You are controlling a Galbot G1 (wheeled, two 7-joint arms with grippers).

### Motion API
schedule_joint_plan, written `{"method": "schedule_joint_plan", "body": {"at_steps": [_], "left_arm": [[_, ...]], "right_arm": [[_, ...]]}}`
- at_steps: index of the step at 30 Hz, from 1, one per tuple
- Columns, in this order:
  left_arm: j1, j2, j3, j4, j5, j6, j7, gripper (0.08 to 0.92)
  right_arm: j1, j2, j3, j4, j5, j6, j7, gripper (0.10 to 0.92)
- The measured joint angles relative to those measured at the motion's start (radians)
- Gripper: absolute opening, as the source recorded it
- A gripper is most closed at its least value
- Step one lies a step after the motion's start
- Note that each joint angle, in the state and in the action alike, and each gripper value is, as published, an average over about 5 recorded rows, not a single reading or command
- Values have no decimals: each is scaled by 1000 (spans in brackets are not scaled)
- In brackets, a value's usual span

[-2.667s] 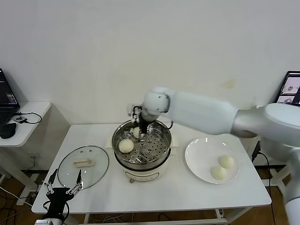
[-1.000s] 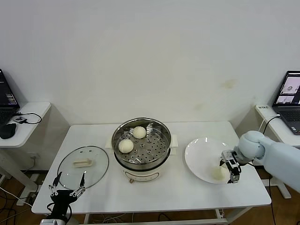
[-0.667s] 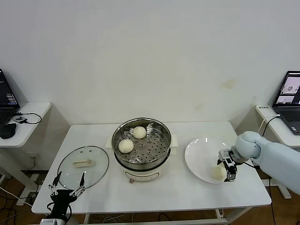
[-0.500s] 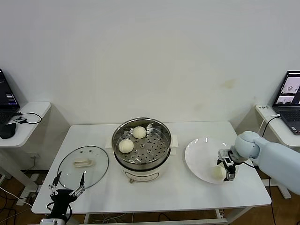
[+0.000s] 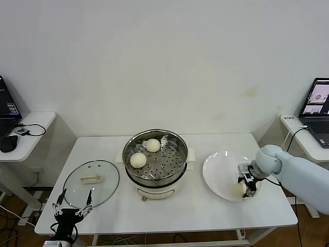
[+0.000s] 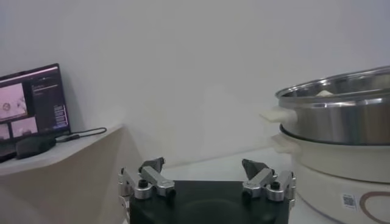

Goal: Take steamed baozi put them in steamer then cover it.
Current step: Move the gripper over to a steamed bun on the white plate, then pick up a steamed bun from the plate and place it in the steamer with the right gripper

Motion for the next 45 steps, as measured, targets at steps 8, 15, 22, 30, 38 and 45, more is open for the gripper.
{"method": "schedule_joint_plan", "body": {"at_steps": [8,15,22,30,38,45], "left_arm": [[-2,-4,-2,-4,-2,-4,-5,823],[1,-1,-4,-14,-3,-4,-6,823],[1,3,-2,-17,-3,-4,-5,823],[-1,3,0,-20,-3,-4,-5,823],[4,1,-7,-22,-4,-7,-6,823],[14,1,-21,-27,-8,-13,-7,823]], "right_arm": [[4,-6,8,6,6,-3,-2,587],[49,-21,0,26,29,-11,-13,577],[181,-23,-35,48,85,-20,-23,579],[408,36,-123,55,180,-33,-18,585],[564,163,-189,63,278,-35,10,585],[601,300,-227,47,336,-14,41,589]]}}
